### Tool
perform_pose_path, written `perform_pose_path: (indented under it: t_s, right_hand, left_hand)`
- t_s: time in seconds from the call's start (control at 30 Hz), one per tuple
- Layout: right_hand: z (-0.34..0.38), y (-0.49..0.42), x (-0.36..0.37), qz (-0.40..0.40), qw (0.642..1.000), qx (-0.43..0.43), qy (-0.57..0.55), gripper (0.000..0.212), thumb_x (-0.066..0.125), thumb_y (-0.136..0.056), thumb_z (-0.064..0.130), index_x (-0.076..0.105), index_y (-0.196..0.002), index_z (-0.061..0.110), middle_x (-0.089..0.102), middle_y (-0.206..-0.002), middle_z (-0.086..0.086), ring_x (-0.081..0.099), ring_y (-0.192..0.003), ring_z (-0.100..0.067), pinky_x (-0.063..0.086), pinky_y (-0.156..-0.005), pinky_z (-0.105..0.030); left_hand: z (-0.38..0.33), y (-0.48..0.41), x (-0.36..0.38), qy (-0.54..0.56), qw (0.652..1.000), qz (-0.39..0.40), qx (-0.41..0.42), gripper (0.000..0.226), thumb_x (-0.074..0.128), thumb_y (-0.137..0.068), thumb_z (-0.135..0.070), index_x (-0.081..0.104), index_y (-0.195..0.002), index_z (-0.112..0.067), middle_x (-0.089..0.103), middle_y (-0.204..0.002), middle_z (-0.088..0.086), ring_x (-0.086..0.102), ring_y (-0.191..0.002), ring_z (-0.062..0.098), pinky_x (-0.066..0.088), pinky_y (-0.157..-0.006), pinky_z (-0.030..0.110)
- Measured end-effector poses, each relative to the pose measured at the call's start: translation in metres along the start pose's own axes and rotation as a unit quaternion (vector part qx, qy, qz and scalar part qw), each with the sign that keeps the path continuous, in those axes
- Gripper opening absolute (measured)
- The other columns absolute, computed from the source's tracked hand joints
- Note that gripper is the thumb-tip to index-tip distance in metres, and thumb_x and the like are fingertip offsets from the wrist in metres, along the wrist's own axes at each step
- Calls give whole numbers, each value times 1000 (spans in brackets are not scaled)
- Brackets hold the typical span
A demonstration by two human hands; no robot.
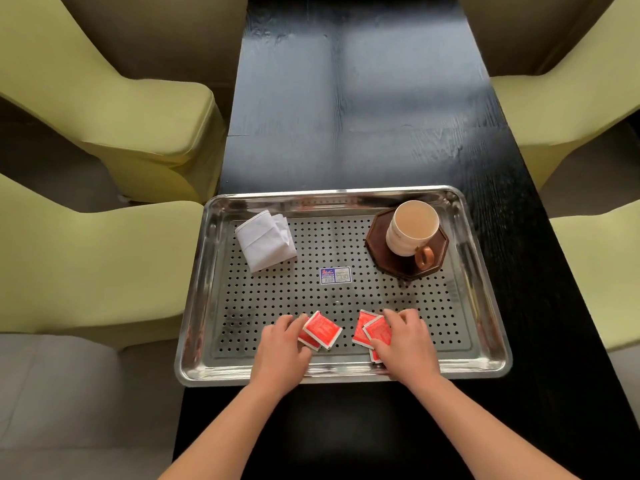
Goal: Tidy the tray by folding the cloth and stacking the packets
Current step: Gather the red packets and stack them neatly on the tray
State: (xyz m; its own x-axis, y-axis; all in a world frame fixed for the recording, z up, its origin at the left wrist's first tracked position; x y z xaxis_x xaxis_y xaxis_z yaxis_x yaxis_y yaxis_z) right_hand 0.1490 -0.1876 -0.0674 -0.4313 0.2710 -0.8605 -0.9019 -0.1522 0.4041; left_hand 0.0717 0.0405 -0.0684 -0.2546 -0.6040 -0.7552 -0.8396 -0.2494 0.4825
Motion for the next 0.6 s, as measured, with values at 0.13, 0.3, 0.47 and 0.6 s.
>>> perform_pose_path:
  t_s: [0.13,0.3,0.47,0.6]
  right_hand:
    - [27,3,15,30,999,-43,9,64,72,-85,35,44,-142,30,41,-120,1,42,-108,-17,45,-90,-28]
    - [49,-1,23,69,988,-133,-25,63,71,-85,28,46,-141,38,47,-127,10,42,-112,-14,48,-90,-32]
    - [31,-12,14,36,995,-72,-52,49,69,-87,37,53,-133,27,53,-122,7,48,-115,-15,43,-88,-28]
    - [41,-6,22,60,996,-68,-18,45,69,-86,40,57,-126,24,48,-111,5,50,-102,-15,46,-84,-29]
  left_hand:
    - [-12,1,6,8,1000,3,23,60,55,-89,-26,41,-147,-31,43,-146,-8,34,-127,19,38,-104,33]
    - [-6,5,6,53,998,-8,25,54,56,-89,-26,49,-142,-30,52,-135,-9,39,-120,16,37,-95,27]
    - [9,6,-1,100,995,-30,4,44,56,-91,-31,56,-134,-35,53,-108,-15,43,-106,9,35,-84,23]
    - [1,4,2,97,995,-28,3,45,57,-89,-25,56,-134,-30,56,-110,-11,43,-107,12,37,-85,25]
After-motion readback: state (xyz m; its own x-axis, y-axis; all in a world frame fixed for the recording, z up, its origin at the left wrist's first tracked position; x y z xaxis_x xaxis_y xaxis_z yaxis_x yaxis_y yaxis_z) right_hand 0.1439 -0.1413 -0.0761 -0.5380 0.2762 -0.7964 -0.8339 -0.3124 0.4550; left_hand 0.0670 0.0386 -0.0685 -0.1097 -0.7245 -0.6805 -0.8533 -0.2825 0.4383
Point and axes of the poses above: each hand's wrist, its own y-axis away from the middle knuckle, its own x-axis out of the palm, z = x × y, the point moved 5 cm from there along -y, towards the middle knuckle
